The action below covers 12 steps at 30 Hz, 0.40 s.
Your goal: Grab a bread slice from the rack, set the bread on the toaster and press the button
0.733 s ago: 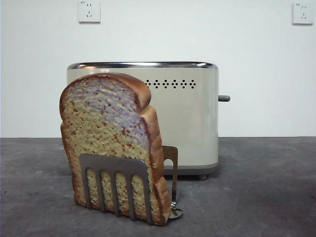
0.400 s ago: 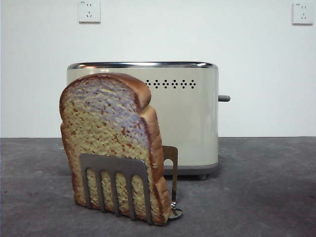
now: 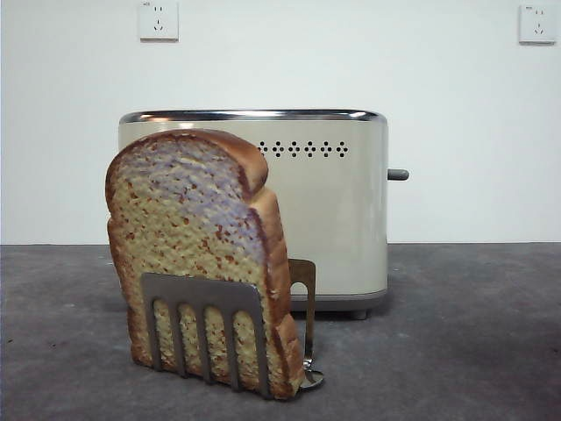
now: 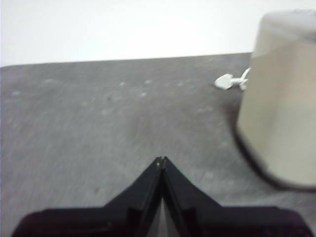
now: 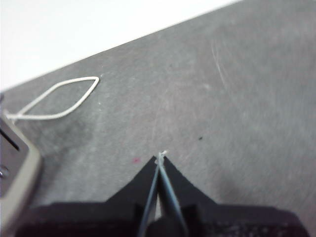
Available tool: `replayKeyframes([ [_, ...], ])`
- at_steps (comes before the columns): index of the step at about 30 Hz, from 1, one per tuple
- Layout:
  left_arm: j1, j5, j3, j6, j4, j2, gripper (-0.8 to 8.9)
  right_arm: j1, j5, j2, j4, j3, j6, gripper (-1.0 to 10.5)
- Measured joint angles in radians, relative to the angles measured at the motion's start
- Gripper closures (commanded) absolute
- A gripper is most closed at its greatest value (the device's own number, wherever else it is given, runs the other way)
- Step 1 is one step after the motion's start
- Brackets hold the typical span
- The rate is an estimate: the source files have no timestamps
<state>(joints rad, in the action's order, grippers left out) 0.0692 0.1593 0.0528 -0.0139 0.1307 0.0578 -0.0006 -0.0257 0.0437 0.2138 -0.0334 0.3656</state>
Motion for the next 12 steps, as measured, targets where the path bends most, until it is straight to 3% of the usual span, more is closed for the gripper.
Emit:
replayKeyframes([
  [4, 0.0, 0.079, 0.129, 0.008, 0.001, 0.016, 8.19, 0.0, 0.025, 0.003, 0.012, -0.069, 0.136, 9.5],
  [6, 0.0, 0.132, 0.204, 0.013, -0.006, 0.033, 8.19, 0.0, 0.035, 0.003, 0.01, -0.135, 0.171, 9.5],
  [12, -0.026, 0.261, 0.431, -0.02, 0.068, 0.136, 8.19, 0.0, 0.111, 0.05, 0.036, -0.356, 0.185, 9.5],
])
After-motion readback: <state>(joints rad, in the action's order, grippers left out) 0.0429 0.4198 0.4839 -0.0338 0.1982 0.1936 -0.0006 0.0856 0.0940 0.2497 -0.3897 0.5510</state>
